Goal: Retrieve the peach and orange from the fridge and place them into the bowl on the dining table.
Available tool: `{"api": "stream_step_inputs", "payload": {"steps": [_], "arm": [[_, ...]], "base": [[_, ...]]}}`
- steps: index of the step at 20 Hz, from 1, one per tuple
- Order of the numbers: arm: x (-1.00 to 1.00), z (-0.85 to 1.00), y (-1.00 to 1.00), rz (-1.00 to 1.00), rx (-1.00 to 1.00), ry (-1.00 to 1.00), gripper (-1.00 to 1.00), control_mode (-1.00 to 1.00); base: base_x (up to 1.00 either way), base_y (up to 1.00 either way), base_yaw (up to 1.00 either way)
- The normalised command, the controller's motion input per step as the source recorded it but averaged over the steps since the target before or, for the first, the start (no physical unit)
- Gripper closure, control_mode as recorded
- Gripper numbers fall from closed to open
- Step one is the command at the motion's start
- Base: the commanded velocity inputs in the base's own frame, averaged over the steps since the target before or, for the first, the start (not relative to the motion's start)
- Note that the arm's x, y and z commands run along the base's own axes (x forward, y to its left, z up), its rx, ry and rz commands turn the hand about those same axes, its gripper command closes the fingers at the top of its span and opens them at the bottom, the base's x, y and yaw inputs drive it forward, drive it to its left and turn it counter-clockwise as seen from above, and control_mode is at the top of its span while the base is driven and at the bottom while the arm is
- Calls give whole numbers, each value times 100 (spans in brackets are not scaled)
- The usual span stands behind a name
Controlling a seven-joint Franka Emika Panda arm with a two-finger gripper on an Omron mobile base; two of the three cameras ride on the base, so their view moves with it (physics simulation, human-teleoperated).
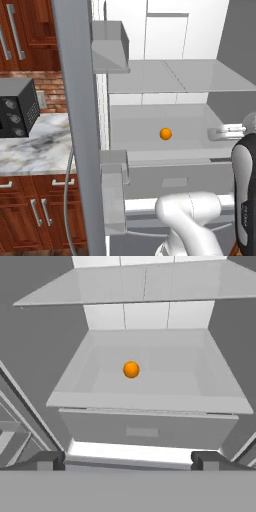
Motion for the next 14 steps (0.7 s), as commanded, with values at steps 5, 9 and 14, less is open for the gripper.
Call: {"api": "stream_step_inputs", "payload": {"steps": [5,9,14], "arm": [[20,-64,7,0,-5,0,-100,-100],[42,-28,9,0,0,1,-100,-100],[52,-11,2,0,0,6,-100,-100]], "base": [[0,0,0],[0,0,0],[0,0,0]]}}
